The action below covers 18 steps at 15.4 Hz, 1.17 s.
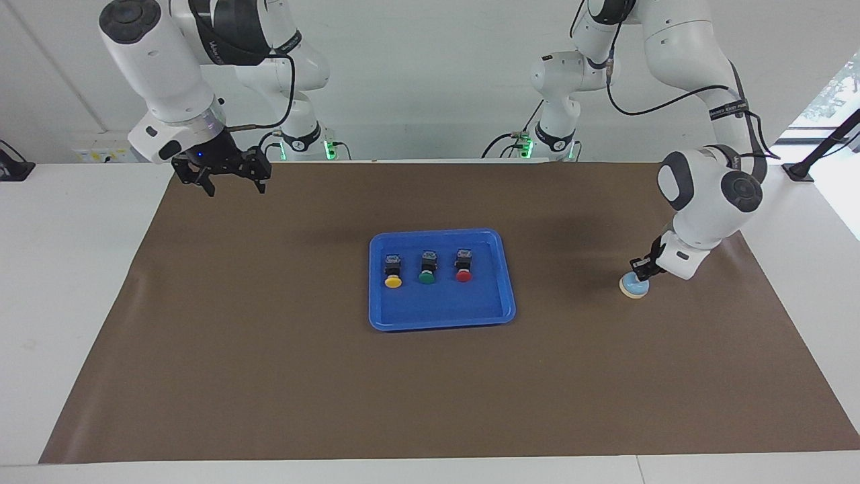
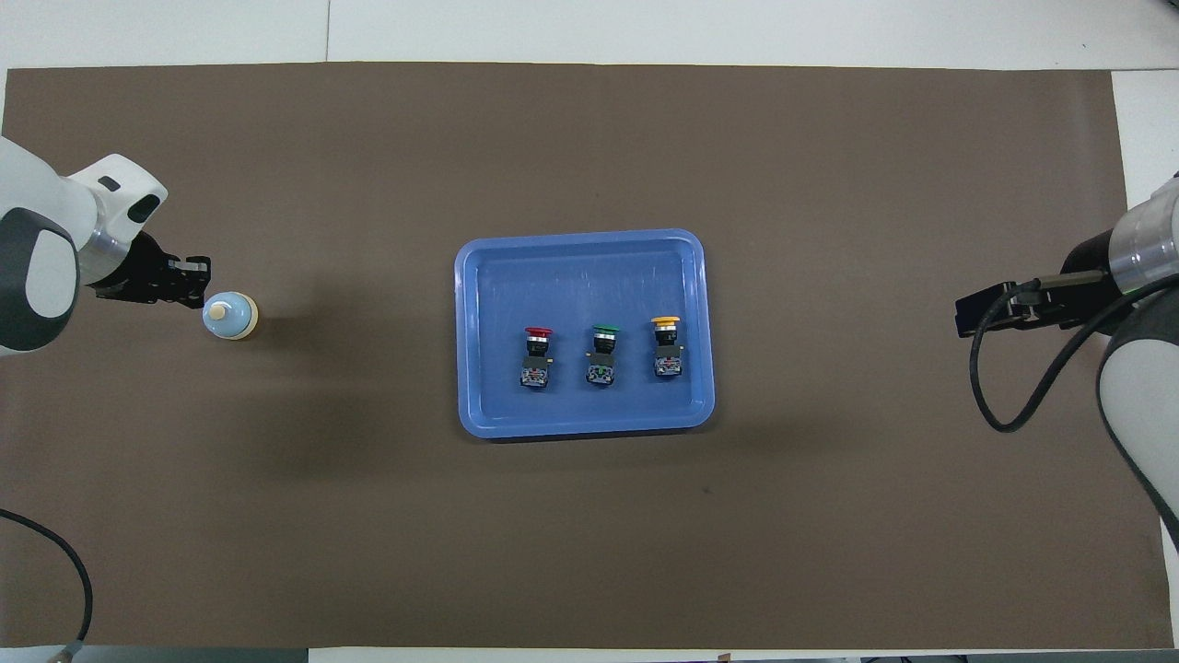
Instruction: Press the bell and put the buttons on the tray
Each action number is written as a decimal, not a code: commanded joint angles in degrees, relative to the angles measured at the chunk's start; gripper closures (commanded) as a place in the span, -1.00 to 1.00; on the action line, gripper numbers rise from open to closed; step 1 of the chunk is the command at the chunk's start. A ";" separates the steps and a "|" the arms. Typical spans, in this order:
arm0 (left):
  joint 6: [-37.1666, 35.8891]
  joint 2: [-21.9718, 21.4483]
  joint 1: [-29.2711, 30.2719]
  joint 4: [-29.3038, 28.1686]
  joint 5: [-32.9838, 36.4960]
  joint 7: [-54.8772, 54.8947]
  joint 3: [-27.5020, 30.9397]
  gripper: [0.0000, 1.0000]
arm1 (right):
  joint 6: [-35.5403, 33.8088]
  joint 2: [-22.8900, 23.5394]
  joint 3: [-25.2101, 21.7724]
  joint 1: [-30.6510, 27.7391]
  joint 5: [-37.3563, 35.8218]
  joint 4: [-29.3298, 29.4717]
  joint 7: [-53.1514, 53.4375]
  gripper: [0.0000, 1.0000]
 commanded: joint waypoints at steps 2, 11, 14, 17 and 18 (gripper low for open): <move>-8.02 -5.70 -0.45 2.25 0.13 -0.29 0.27 -1.00 | -0.73 -0.94 0.76 -1.23 -0.46 -0.53 -1.01 -1.00; -21.03 -14.76 -0.36 2.42 -0.04 0.24 0.09 -1.00 | -0.73 -0.94 0.76 -1.23 -0.46 -0.53 -1.01 -1.00; -21.39 -15.12 -0.45 2.51 0.04 0.24 -0.09 -1.00 | -0.73 -0.94 0.76 -1.23 -0.46 -0.53 -0.92 -1.00; -23.23 -14.34 -0.62 4.70 -0.04 0.33 -0.17 -1.00 | -0.73 -0.94 0.76 -1.23 -0.46 -0.53 -1.01 -1.00; -22.89 -14.33 -0.62 4.71 0.04 0.42 -0.17 -1.00 | -0.73 -0.94 0.76 -1.23 -0.46 -0.53 -1.01 -1.00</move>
